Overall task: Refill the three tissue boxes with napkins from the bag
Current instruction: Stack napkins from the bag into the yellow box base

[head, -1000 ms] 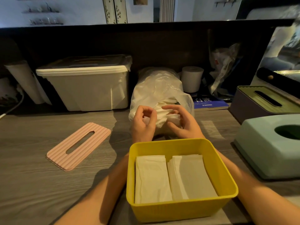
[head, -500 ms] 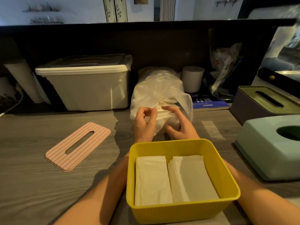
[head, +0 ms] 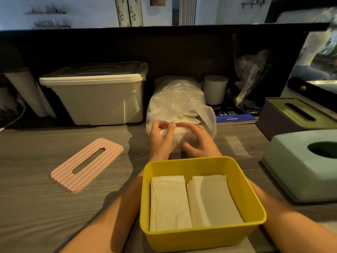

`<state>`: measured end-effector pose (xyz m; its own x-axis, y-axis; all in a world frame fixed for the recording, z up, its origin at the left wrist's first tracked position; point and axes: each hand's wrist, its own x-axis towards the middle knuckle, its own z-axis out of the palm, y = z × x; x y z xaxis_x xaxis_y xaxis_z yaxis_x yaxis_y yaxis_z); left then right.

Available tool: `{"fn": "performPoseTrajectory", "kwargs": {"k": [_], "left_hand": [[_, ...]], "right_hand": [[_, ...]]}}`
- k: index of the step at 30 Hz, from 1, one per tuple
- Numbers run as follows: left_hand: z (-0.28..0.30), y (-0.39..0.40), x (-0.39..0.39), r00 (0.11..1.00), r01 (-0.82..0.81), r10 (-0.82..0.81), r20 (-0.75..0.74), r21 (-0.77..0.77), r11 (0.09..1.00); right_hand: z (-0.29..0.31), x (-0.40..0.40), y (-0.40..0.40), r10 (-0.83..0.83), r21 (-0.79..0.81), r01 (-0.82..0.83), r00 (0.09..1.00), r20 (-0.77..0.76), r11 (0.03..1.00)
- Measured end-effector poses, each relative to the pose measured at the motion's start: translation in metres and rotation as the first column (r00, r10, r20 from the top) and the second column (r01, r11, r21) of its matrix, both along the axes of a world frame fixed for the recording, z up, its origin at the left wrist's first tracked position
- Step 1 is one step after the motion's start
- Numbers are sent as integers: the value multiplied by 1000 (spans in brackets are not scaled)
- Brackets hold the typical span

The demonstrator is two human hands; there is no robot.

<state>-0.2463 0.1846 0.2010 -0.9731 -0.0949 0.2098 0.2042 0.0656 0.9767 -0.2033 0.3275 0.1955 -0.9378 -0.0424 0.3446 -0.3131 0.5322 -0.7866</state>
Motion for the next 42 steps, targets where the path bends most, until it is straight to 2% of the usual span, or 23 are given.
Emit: {"fn": "performPoseTrajectory", "kwargs": {"k": [3,4,6,8,10,12,17,21,25,29,32,35,42], "left_hand": [[4,-6,-1,994,84,-85,72,16,996],[8,-10,0,989,127,-125,75,-27,992],[15,-21,1,972,235,-225,68,-204,950],[19,-32,1,943,325,-329,54,-376,868],[21,-41,1,925,344,-379,9,-442,828],[21,-46,0,918,347,-395,-13,-454,821],[27,-50,4,909,360,-418,-11,-486,796],[47,-53,15,909,357,-417,-25,-472,806],[87,-53,36,898,341,-432,-80,-495,799],[120,-57,67,908,315,-410,-82,-511,799],[129,-57,93,934,257,-351,-71,-550,794],[132,-57,123,929,316,-369,-10,-494,810],[107,-45,160,874,446,-469,127,-592,671]], "right_hand": [[3,0,9,30,-66,-31,999,-10,997],[4,1,13,59,-112,-58,998,0,992],[7,4,22,91,-171,-82,995,47,982],[9,6,27,49,-167,-40,998,48,985],[13,8,28,14,-200,-7,999,33,980],[17,11,29,39,-235,-27,998,49,972],[28,15,34,8,-89,4,992,128,996],[44,28,36,29,-171,-10,993,113,985],[77,47,36,121,-113,-105,982,142,988],[109,70,35,137,-175,-119,986,95,977],[126,87,34,109,-120,-96,988,107,988],[137,103,38,76,-23,-73,982,171,997],[137,129,39,3,314,-79,972,236,946]]}}
